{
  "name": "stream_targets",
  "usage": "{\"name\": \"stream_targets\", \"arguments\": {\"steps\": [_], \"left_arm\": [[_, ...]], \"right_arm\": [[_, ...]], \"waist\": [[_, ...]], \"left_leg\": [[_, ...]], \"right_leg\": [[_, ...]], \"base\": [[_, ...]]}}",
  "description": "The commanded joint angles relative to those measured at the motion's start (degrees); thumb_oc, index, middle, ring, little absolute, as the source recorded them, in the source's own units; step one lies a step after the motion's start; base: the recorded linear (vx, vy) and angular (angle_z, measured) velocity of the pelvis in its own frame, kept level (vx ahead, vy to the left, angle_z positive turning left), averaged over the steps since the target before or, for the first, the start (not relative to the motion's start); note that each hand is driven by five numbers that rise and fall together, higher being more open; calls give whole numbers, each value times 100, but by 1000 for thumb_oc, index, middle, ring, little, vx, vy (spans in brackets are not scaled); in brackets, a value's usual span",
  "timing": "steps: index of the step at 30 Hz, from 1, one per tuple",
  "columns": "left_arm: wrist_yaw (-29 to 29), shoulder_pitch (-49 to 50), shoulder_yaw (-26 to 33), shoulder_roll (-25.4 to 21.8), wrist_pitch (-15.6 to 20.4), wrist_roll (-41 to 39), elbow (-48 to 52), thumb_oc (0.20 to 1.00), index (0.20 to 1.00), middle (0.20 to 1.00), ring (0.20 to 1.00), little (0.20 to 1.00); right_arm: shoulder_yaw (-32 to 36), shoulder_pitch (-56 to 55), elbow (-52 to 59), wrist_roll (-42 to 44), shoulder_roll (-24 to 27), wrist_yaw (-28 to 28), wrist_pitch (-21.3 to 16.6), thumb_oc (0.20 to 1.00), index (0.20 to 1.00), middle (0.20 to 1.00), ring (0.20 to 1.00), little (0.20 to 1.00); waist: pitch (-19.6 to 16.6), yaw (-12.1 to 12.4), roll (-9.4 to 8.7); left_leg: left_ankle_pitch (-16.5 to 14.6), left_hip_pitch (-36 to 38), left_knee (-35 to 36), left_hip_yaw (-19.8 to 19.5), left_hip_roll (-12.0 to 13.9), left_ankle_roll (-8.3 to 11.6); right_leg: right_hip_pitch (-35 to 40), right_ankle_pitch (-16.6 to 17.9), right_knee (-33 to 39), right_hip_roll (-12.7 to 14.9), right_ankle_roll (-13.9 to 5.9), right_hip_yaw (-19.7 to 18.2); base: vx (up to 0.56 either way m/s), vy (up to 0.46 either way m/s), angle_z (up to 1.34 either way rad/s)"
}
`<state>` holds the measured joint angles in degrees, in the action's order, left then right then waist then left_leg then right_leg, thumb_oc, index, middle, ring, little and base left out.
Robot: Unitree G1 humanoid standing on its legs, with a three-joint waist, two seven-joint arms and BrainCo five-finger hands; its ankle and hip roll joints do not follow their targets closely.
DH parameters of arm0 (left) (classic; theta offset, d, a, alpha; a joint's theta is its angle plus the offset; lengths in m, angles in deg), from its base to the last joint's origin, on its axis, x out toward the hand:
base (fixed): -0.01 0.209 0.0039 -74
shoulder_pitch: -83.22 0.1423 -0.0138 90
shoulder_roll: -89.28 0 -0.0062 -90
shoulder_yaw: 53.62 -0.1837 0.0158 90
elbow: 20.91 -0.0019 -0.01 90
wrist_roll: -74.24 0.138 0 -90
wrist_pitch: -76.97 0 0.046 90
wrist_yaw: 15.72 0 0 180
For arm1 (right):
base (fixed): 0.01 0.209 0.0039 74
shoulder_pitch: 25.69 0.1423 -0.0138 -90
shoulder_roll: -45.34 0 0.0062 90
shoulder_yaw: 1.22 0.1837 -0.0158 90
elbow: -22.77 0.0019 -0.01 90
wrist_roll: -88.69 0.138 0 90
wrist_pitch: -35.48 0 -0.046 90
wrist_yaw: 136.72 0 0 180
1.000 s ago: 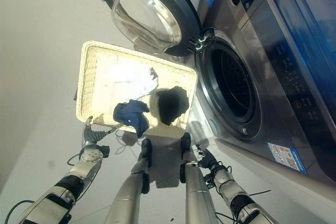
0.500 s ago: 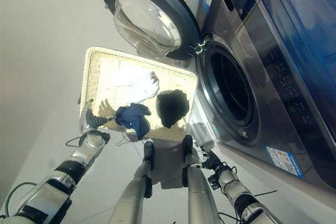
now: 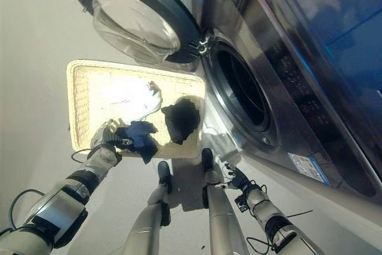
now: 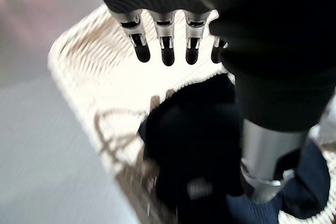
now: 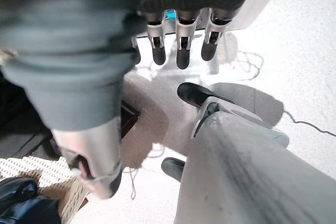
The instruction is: Put the clothes into the washing machine.
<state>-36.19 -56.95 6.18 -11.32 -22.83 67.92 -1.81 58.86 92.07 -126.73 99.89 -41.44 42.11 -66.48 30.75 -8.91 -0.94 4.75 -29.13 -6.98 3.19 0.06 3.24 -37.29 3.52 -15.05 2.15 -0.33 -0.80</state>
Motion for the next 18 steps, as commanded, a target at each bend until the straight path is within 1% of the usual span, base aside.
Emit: {"name": "stream_targets", "arguments": {"steps": [1,3,4,7,8,11,12,15,18], "left_arm": [[463,-134,400,-5,-510,-430,-528,1000,1000,1000,1000,1000],[514,-151,441,25,-631,-521,-602,1000,1000,1000,1000,1000],[552,-204,514,48,-779,-630,-748,1000,1000,1000,1000,1000],[602,-267,526,53,-789,-763,-832,1000,1000,1000,1000,1000],[613,-281,553,61,-756,-884,-858,1000,1000,1000,1000,1000],[560,-420,636,62,-450,-1138,-862,1000,1000,1000,1000,1000],[500,-463,620,41,-174,-1183,-794,1000,1000,1000,1000,1000],[524,-567,601,18,-44,-1234,-667,1000,1000,1000,1000,1000],[677,-622,512,5,-85,-1136,-568,1000,1000,1000,1000,1000]], "right_arm": [[-171,-46,276,-78,178,-75,89,1000,1000,1000,1000,1000],[-177,-39,297,-79,173,-88,98,1000,1000,1000,1000,1000],[-194,-4,340,-66,171,-120,119,1000,1000,1000,1000,1000],[-232,29,400,-47,169,-128,159,1000,1000,1000,1000,1000],[-251,28,426,-34,170,-133,171,1000,1000,1000,1000,1000],[-302,96,553,27,151,-98,264,1000,1000,1000,1000,1000],[-336,87,614,87,142,-61,296,1000,1000,1000,1000,1000],[-370,84,710,126,148,-13,335,1000,1000,1000,1000,1000],[-375,76,745,162,175,4,333,1000,1000,1000,1000,1000]], "waist": [[-96,-156,-3],[-96,-173,-8],[-96,-204,-22],[-96,-229,-39],[-96,-232,-46],[-96,-264,-70],[-96,-259,-84],[-96,-260,-122],[-96,-253,-155]], "left_leg": [[-291,-584,-856,150,-264,3],[-294,-622,-886,165,-256,9],[-306,-696,-949,198,-244,11],[-323,-774,-1020,229,-229,20],[-367,-792,-1074,240,-222,22],[-338,-950,-1128,268,-212,26],[-376,-999,-1170,278,-198,28],[-372,-1099,-1177,267,-197,24],[-378,-1157,-1183,248,-204,17]], "right_leg": [[-239,13,12,-279,-199,119],[-272,11,-9,-279,-197,114],[-339,-2,-56,-275,-189,107],[-399,-5,-88,-266,-184,98],[-412,-37,-124,-271,-180,98],[-559,-7,-164,-268,-177,93],[-603,-36,-202,-282,-175,89],[-705,-23,-209,-307,-177,70],[-763,-7,-205,-323,-181,61]], "base": [[31,55,-6],[32,49,-3],[34,47,-4],[24,25,-7],[19,18,-12],[21,18,-8],[0,0,0],[0,0,0],[0,0,0]]}}
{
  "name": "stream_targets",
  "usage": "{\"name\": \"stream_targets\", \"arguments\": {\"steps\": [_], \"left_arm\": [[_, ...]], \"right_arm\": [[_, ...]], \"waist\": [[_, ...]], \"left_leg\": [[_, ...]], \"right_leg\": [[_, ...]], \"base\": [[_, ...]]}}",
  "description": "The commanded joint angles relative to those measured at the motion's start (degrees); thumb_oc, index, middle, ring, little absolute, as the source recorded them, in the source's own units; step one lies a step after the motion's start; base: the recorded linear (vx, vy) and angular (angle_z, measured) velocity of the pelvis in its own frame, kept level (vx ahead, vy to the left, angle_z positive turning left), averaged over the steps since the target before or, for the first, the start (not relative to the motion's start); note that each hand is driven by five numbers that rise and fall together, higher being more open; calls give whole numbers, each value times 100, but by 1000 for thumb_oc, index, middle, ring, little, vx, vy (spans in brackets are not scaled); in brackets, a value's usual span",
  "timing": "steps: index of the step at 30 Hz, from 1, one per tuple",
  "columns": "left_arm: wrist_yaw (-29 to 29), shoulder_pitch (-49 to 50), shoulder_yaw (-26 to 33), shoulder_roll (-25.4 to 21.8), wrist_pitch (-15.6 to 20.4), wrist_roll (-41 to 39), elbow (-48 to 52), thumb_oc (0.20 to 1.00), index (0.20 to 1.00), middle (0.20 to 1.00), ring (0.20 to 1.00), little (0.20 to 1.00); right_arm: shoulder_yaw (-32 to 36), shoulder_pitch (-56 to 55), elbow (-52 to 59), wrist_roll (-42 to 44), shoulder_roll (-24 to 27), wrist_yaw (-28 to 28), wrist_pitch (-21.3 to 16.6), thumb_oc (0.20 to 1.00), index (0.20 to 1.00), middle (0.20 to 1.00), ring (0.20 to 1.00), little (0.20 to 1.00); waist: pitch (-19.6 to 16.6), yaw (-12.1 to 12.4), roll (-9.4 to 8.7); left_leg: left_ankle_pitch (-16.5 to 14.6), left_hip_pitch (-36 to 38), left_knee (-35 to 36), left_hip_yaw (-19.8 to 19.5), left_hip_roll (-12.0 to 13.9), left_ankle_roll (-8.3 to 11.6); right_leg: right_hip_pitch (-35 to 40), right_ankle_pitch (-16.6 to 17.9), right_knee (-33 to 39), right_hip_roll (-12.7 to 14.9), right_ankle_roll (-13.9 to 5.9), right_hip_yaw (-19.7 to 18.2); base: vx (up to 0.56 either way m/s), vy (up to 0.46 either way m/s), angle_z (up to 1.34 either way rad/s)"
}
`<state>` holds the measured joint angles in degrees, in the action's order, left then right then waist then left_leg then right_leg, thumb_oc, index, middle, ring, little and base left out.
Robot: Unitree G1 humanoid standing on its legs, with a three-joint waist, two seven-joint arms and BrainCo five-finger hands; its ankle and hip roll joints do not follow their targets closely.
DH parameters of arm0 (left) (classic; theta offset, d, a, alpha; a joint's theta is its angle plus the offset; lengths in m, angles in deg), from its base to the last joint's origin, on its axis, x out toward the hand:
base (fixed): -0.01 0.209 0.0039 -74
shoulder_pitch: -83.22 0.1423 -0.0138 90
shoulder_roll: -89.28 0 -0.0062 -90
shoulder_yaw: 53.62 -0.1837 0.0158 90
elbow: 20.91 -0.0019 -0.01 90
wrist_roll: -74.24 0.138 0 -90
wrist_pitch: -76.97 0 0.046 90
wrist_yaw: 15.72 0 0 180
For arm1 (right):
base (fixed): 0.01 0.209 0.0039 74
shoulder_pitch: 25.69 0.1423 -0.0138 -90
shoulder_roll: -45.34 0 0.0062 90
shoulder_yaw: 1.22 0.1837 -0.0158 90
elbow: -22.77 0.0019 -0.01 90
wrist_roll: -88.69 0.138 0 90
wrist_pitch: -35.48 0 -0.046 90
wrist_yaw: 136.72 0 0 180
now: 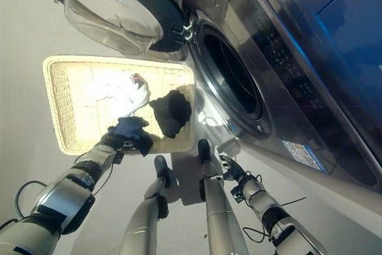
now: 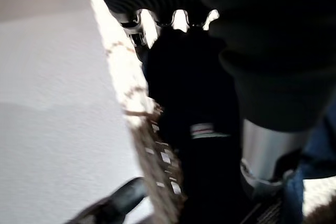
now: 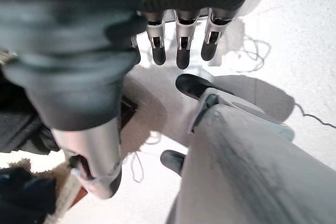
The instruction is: Put the clothes into the washing machine.
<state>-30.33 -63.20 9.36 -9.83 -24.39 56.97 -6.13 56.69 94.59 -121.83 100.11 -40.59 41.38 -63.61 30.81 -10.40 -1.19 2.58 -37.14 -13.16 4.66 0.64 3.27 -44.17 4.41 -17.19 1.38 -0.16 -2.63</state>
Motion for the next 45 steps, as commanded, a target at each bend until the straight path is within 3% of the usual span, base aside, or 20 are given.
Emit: {"name": "stream_targets", "arguments": {"steps": [1,5,10,15,16,17,18,19,24,31,38,41,45], "left_arm": [[120,-14,165,-128,72,7,-108,1000,1000,1000,1000,1000],[87,-122,-10,-46,285,152,8,1000,1000,1000,1000,1000],[160,-310,-155,37,883,52,348,1000,1000,1000,1000,1000],[259,-280,-293,95,892,265,534,1000,1000,1000,1000,1000],[359,-260,-369,133,739,425,539,896,896,896,896,896],[424,-262,-418,159,620,550,509,470,470,470,470,470],[409,-265,-432,172,609,572,496,222,222,222,222,222],[419,-279,-472,195,532,724,444,200,200,200,200,200],[319,-346,-586,240,479,715,283,200,200,200,200,200],[-92,-192,-597,263,461,1044,327,200,200,200,200,200],[-363,130,-662,31,384,1243,736,200,200,200,200,200],[-508,459,-416,-138,589,843,1104,200,200,200,200,200],[-547,1095,50,-257,1013,394,1815,200,200,200,200,200]], "right_arm": [[-162,-174,264,141,86,91,47,1000,1000,1000,1000,1000],[-194,-140,269,189,49,130,20,1000,1000,1000,1000,1000],[-211,-164,316,266,34,168,-10,1000,1000,1000,1000,1000],[-184,-226,331,254,31,159,-86,1000,1000,1000,1000,1000],[-185,-224,330,260,6,169,-108,1000,1000,1000,1000,1000],[-186,-217,325,258,-12,167,-122,1000,1000,1000,1000,1000],[-185,-211,327,257,-19,167,-120,1000,1000,1000,1000,1000],[-188,-189,331,259,-32,162,-123,1000,1000,1000,1000,1000],[-237,-130,345,299,-61,179,-168,1000,1000,1000,1000,1000],[-184,-226,699,603,-32,334,-515,1000,1000,1000,1000,1000],[56,-362,1613,846,158,591,-856,1000,1000,1000,1000,1000],[194,-346,2145,903,258,725,-920,1000,1000,1000,1000,1000],[474,-267,2692,989,293,674,-732,1000,1000,1000,1000,1000]], "waist": [[-102,-103,-141],[-102,-103,-208],[-102,-124,-286],[-102,-120,-294],[-102,-115,-300],[-102,-115,-303],[-102,-117,-304],[-102,-123,-309],[-102,-137,-319],[-102,-105,-303],[-102,-20,-97],[-102,97,7],[-102,297,122]], "left_leg": [[-166,-380,-568,94,-264,6],[-186,-452,-571,92,-257,-4],[-186,-497,-536,97,-263,4],[-206,-500,-534,76,-291,0],[-226,-498,-552,64,-301,1],[-226,-498,-557,56,-304,3],[-226,-496,-554,54,-304,3],[-223,-491,-546,51,-305,3],[-177,-446,-471,56,-292,12],[-87,-271,-283,21,-260,43],[36,35,-83,20,-159,114],[53,295,17,-52,-138,129],[79,619,169,-165,-158,149]], "right_leg": [[-107,-95,-2,-255,-196,240],[-188,-79,-14,-270,-202,242],[-242,-31,32,-299,-217,228],[-244,-11,53,-302,-227,229],[-240,-8,50,-294,-232,238],[-241,-2,44,-291,-235,238],[-241,-2,44,-291,-236,237],[-241,0,43,-292,-239,234],[-206,15,74,-305,-242,234],[-45,-21,101,-352,-234,254],[252,-219,-24,-315,-237,373],[505,-347,-84,-256,-241,474],[842,-431,-54,-167,-260,611]], "base": [[0,0,0],[2,-38,0],[5,-38,0],[2,-20,1],[0,0,0],[0,0,0],[0,0,0],[0,0,0],[0,0,0],[-14,0,0],[-46,2,10],[-75,-13,19],[-66,4,17]]}}
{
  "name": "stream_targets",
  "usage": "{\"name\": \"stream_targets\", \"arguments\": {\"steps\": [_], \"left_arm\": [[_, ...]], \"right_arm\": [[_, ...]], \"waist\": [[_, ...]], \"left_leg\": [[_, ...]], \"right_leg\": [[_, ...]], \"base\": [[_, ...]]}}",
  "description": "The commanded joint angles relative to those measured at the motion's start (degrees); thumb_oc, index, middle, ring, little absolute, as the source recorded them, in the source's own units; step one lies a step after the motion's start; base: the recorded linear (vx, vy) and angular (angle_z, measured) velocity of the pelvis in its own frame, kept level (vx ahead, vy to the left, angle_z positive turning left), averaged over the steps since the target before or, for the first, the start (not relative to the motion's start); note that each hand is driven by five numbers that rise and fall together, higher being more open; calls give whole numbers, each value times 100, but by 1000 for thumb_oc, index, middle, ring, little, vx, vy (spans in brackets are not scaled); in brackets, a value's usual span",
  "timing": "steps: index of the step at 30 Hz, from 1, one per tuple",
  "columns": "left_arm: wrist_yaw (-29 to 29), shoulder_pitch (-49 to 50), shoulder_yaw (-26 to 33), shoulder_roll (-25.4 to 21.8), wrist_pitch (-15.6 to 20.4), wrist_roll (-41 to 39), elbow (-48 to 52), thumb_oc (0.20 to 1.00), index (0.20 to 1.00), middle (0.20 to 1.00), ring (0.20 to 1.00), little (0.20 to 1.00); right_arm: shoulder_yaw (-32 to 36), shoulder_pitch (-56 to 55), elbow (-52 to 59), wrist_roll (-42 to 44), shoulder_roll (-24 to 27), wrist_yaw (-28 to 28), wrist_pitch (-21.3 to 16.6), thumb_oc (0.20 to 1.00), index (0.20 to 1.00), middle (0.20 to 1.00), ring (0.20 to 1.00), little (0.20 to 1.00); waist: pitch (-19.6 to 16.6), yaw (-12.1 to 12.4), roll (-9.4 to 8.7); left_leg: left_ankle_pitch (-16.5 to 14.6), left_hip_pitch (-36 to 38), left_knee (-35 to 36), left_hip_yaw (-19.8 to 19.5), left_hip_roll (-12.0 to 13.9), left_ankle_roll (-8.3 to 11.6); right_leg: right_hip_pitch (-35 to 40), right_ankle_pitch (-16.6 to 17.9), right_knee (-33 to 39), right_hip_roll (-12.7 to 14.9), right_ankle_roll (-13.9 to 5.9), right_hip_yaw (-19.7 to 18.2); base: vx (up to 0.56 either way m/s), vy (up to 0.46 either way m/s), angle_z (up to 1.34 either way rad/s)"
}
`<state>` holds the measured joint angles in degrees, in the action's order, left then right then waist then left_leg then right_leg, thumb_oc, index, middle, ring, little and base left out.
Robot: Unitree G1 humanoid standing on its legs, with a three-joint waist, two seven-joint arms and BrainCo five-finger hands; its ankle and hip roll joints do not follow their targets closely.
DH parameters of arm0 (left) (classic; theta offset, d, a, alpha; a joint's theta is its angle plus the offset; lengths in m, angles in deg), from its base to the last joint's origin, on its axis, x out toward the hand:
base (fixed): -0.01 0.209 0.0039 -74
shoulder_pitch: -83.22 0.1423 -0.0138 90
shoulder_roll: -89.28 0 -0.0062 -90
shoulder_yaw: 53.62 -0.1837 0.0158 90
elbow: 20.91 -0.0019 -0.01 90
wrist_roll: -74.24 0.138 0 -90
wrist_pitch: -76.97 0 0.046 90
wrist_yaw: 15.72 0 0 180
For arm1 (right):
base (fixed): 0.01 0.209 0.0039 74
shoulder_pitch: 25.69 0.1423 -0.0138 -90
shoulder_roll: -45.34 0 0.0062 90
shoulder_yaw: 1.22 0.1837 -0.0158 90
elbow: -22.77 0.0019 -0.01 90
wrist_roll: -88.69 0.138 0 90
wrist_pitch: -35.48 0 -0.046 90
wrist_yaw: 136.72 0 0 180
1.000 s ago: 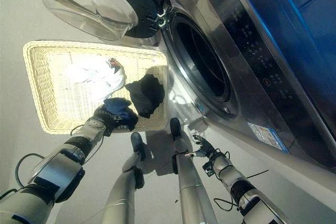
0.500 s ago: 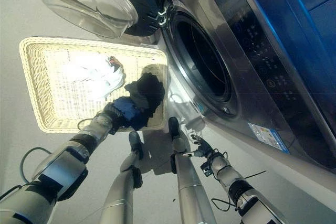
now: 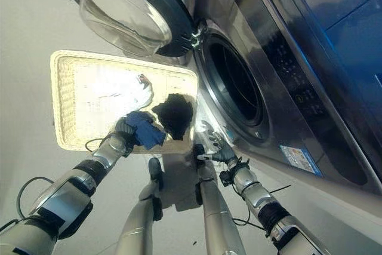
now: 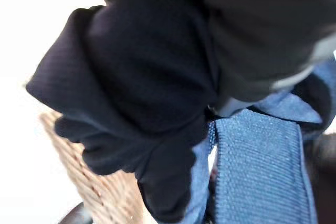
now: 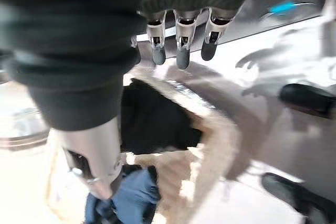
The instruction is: Put the clothes into the washing machine.
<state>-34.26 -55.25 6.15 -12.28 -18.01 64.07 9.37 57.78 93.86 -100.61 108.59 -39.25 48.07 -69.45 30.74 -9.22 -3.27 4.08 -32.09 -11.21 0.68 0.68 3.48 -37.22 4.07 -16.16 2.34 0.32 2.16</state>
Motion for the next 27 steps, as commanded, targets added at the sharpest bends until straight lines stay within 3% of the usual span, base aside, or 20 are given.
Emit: {"name": "stream_targets", "arguments": {"steps": [1,5,9,11,16,20,27], "left_arm": [[-140,600,567,-57,514,-507,639,200,200,200,200,200],[-131,1267,898,-56,843,-578,1361,200,200,200,200,200],[515,1790,1050,-127,1068,-824,2195,200,200,200,200,200],[1309,1930,1060,-212,1096,-1279,2731,200,200,200,200,200],[2703,1887,970,-343,983,-2183,3725,200,200,200,200,200],[3093,1692,768,-378,944,-2407,4153,200,200,200,200,200],[2904,1353,412,-480,751,-2072,4426,200,200,200,200,200]], "right_arm": [[488,-160,769,118,178,-68,-96,1000,1000,1000,1000,1000],[669,-106,1134,7,182,-211,54,1000,1000,1000,1000,1000],[609,112,1471,-544,267,-474,200,1000,1000,1000,1000,1000],[483,321,1577,-1029,399,-755,334,1000,1000,1000,1000,1000],[84,771,1657,-1263,619,-1333,625,1000,1000,1000,1000,1000],[-288,1032,1649,-1214,674,-1718,885,1000,1000,1000,1000,1000],[-706,1087,1601,-657,620,-2180,1429,1000,1000,1000,1000,1000]], "waist": [[-95,278,394],[-95,459,519],[-95,647,628],[-95,736,683],[-95,850,753],[-95,882,758],[-95,888,685]], "left_leg": [[-16,218,65,191,-169,132],[9,461,217,103,-208,120],[62,662,397,34,-255,93],[106,738,503,23,-270,79],[199,835,729,48,-290,60],[194,879,752,44,-325,33],[163,846,649,23,-377,-7]], "right_leg": [[275,-380,-92,-230,-316,193],[536,-412,5,-153,-338,287],[779,-420,146,-90,-360,392],[867,-392,234,-62,-375,449],[983,-329,411,-28,-407,537],[1025,-313,433,-3,-420,569],[1030,-282,430,26,-441,573]], "base": [[-50,32,17],[-61,51,19],[-65,40,17],[-76,31,21],[-73,25,18],[-36,13,4],[-2,-1,0]]}}
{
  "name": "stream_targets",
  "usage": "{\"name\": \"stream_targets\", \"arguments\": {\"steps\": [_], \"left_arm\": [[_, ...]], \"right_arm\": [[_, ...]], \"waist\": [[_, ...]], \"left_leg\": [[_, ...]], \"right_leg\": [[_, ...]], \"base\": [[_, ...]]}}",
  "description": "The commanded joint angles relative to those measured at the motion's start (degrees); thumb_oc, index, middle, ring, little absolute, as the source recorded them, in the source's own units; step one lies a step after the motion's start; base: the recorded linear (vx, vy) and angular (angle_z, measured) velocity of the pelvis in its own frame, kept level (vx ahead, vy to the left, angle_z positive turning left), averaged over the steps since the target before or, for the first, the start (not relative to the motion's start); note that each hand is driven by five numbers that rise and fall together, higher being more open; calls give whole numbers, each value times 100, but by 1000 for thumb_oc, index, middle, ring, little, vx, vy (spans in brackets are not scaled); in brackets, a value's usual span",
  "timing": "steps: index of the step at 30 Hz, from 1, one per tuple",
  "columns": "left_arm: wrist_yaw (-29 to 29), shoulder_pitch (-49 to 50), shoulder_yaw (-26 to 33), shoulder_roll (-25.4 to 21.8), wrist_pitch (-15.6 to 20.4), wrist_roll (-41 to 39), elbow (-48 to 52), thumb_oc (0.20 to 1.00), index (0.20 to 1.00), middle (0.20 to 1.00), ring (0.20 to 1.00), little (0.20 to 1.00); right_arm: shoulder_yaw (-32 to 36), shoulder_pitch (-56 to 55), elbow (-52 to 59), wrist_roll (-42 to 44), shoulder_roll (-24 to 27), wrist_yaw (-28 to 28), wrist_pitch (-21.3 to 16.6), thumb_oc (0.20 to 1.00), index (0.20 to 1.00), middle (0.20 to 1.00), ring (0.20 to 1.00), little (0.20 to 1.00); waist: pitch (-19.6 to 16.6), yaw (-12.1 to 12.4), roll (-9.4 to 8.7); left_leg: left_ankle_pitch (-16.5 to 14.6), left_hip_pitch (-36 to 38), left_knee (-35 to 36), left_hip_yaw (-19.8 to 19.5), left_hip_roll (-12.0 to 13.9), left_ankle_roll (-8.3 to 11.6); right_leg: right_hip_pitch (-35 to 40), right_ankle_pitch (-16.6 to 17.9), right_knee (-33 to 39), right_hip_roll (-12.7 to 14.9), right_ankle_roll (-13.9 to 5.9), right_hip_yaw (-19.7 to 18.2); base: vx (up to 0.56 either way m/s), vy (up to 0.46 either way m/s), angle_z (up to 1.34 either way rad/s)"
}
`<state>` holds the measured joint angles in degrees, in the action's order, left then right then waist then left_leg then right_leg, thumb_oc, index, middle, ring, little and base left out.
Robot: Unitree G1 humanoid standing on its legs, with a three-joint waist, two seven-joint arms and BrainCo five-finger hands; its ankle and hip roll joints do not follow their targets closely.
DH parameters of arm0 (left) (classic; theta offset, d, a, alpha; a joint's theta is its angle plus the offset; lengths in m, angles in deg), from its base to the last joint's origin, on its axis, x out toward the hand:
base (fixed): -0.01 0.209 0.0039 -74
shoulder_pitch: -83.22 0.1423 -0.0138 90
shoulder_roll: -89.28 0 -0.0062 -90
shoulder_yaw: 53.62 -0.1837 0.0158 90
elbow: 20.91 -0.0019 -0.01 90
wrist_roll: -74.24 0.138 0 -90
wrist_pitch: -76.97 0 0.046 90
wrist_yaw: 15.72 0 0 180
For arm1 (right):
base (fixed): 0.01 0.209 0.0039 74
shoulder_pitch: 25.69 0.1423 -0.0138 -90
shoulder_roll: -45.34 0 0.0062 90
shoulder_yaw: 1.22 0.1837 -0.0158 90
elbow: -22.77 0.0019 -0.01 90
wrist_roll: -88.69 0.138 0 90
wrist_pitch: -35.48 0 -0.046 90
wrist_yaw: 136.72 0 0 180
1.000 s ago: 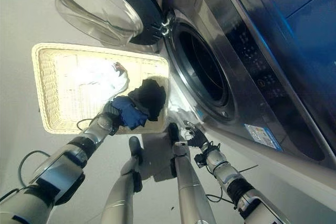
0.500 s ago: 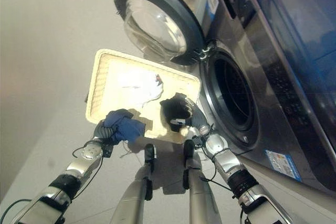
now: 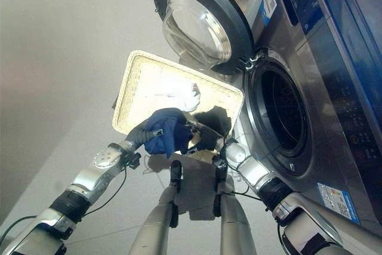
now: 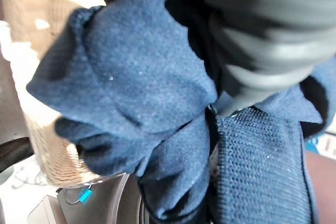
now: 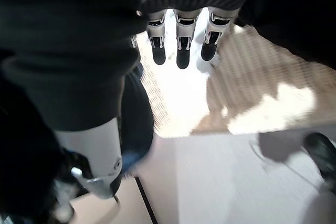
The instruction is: Put the clothes into the washing machine.
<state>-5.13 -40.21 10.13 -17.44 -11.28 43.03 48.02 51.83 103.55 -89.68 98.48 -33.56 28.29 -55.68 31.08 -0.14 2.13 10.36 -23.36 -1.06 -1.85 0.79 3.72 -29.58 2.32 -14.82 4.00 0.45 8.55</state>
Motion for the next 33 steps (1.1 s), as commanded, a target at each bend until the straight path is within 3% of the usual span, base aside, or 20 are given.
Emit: {"name": "stream_targets", "arguments": {"steps": [1,11,13,17,23,25,29,33], "left_arm": [[-7,-159,-8,32,74,35,574,200,200,200,200,200],[153,-262,-277,57,-124,76,719,200,200,200,200,200],[204,-254,-558,222,-306,143,752,200,200,200,200,200],[42,-146,-663,263,-167,234,673,200,200,200,200,200],[-548,-74,-690,238,176,545,468,200,200,200,200,200],[-1235,73,-603,191,473,750,461,200,200,200,200,200],[-1983,254,-451,179,779,1217,302,200,200,200,200,200],[-2345,381,-357,230,912,1419,178,200,200,200,200,200]], "right_arm": [[-131,111,511,398,45,-209,78,1000,1000,1000,1000,1000],[-308,45,504,725,-38,-76,44,1000,1000,1000,1000,1000],[-223,-158,475,1823,-277,124,56,1000,1000,1000,1000,1000],[-141,-342,394,2379,-409,83,107,1000,1000,1000,1000,1000],[-66,-596,235,3195,-499,-152,149,1000,1000,1000,1000,1000],[104,-836,242,3864,-524,-297,329,1000,1000,1000,1000,1000],[275,-1117,269,4319,-633,-456,511,1000,1000,1000,1000,1000],[354,-1225,252,4511,-690,-518,608,1000,1000,1000,1000,1000]], "waist": [[-129,-22,142],[-129,-46,112],[-129,-91,98],[-129,-92,101],[-129,-90,97],[-129,-94,106],[-129,-88,94],[-129,-83,84]], "left_leg": [[-466,-32,-370,277,-391,-32],[-483,-45,-381,308,-410,-57],[-501,-170,-419,357,-419,-73],[-502,-256,-460,361,-426,-57],[-494,-328,-428,375,-402,-49],[-476,-309,-368,386,-404,-47],[-463,-332,-375,372,-411,-38],[-453,-334,-361,367,-401,-37]], "right_leg": [[263,-103,299,-139,-454,-68],[266,-52,364,-123,-478,-96],[142,-23,362,-118,-485,-121],[76,-25,338,-119,-494,-115],[-21,-34,327,-131,-504,-117],[-17,-24,367,-143,-501,-105],[-37,-16,363,-140,-496,-97],[-44,-19,361,-153,-493,-102]], "base": [[0,0,0],[0,0,0],[37,21,-1],[7,5,-1],[9,5,-3],[25,23,-4],[18,1,-6],[10,-4,-7]]}}
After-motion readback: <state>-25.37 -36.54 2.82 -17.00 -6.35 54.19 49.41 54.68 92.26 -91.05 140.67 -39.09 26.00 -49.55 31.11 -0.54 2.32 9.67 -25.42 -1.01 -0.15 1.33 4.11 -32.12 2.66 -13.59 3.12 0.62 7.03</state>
